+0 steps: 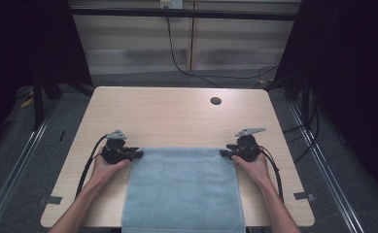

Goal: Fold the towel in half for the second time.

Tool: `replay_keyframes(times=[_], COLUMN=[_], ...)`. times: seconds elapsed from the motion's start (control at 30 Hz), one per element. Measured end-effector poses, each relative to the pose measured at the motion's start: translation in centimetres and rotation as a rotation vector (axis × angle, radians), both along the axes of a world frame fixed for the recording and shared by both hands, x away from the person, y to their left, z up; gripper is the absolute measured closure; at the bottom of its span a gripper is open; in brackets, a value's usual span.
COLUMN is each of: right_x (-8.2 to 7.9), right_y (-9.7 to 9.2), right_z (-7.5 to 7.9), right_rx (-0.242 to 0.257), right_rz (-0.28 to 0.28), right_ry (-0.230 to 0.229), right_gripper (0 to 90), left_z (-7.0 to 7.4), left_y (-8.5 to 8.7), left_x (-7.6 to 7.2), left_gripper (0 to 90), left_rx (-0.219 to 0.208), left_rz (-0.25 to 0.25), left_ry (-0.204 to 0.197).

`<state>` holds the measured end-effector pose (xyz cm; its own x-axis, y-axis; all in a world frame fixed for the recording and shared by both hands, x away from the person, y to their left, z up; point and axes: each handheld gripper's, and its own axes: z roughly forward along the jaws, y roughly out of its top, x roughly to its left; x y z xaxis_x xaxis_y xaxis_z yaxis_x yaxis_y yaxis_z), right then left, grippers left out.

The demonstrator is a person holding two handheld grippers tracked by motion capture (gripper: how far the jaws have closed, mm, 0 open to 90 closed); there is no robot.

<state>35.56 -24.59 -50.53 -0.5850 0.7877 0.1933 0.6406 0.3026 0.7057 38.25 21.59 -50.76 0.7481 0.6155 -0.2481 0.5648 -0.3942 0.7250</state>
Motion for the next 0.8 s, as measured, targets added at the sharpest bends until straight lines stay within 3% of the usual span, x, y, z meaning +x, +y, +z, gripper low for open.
replay_keyframes(times=[0.03, 0.13, 0.17, 0.23, 0.27, 0.3, 0.33, 0.4, 0.43, 0.5, 0.53, 0.6, 0.63, 0.67, 0.7, 0.73, 0.8], right_x=[0.0, -0.1, -0.3, -0.3, -0.3, -0.3, -0.3, 0.1, 0.1, 0.8, 1.1, 1.7, 1.7, 2.2, 2.2, 2.6, 2.9], right_y=[-0.1, -0.1, -0.1, -0.3, -0.3, -0.4, -0.4, -0.5, -0.5, -0.5, -0.5, -0.7, -0.7, -0.8, -0.8, -0.9, -0.9], right_z=[-0.1, 0.1, 0.7, 1.6, 1.6, 2.8, 2.8, 4.5, 4.5, 6.3, 6.9, 8.2, 8.2, 9.6, 9.6, 10.8, 11.4], right_rx=[0.025, 0.037, 0.057, 0.087, 0.087, 0.12, 0.12, 0.139, 0.139, 0.161, 0.165, 0.178, 0.178, 0.188, 0.188, 0.214, 0.223], right_rz=[0.013, 0.018, 0.017, 0.019, 0.019, 0.013, 0.013, 0.003, 0.003, -0.005, -0.007, -0.016, -0.016, -0.026, -0.026, -0.036, -0.043], right_ry=[0.013, 0.011, -0.003, -0.027, -0.027, -0.062, -0.062, -0.103, -0.103, -0.143, -0.157, -0.186, -0.186, -0.221, -0.221, -0.244, -0.259], right_gripper=[77.2, 82.4, 83.6, 84.2, 84.2, 84.6, 84.6, 84.7, 84.7, 84.8, 84.7, 84.7, 84.7, 84.8, 84.8, 84.7, 84.8], left_z=[0.0, 0.3, 1.4, 2.5, 2.5, 3.0, 3.5, 4.9, 4.9, 6.7, 6.7, 8.6, 8.6, 9.7, 9.7, 10.8, 11.5], left_y=[0.1, 0.6, 1.1, 1.5, 1.5, 1.5, 1.6, 1.4, 1.4, 1.3, 1.3, 1.1, 1.1, 0.9, 0.9, 0.8, 0.7], left_x=[0.0, 0.1, 0.1, 0.0, 0.0, 0.0, 0.1, 0.8, 0.8, 1.7, 1.7, 2.4, 2.4, 2.9, 2.9, 3.3, 3.6], left_gripper=[81.2, 82.2, 82.4, 82.5, 82.6, 82.6, 82.6, 82.6, 82.7, 82.6, 82.6, 82.6, 82.6, 82.6, 82.6, 82.6, 82.6], left_rx=[-0.005, -0.046, -0.096, -0.148, -0.148, -0.149, -0.15, -0.166, -0.166, -0.206, -0.206, -0.227, -0.227, -0.243, -0.243, -0.256, -0.26], left_rz=[-0.001, 0.002, 0.006, 0.019, 0.019, 0.02, 0.021, 0.039, 0.039, 0.063, 0.063, 0.073, 0.073, 0.092, 0.092, 0.102, 0.105], left_ry=[0.004, 0.018, 0.006, -0.02, -0.02, -0.032, -0.048, -0.076, -0.076, -0.108, -0.108, -0.152, -0.152, -0.177, -0.177, -0.197, -0.212])
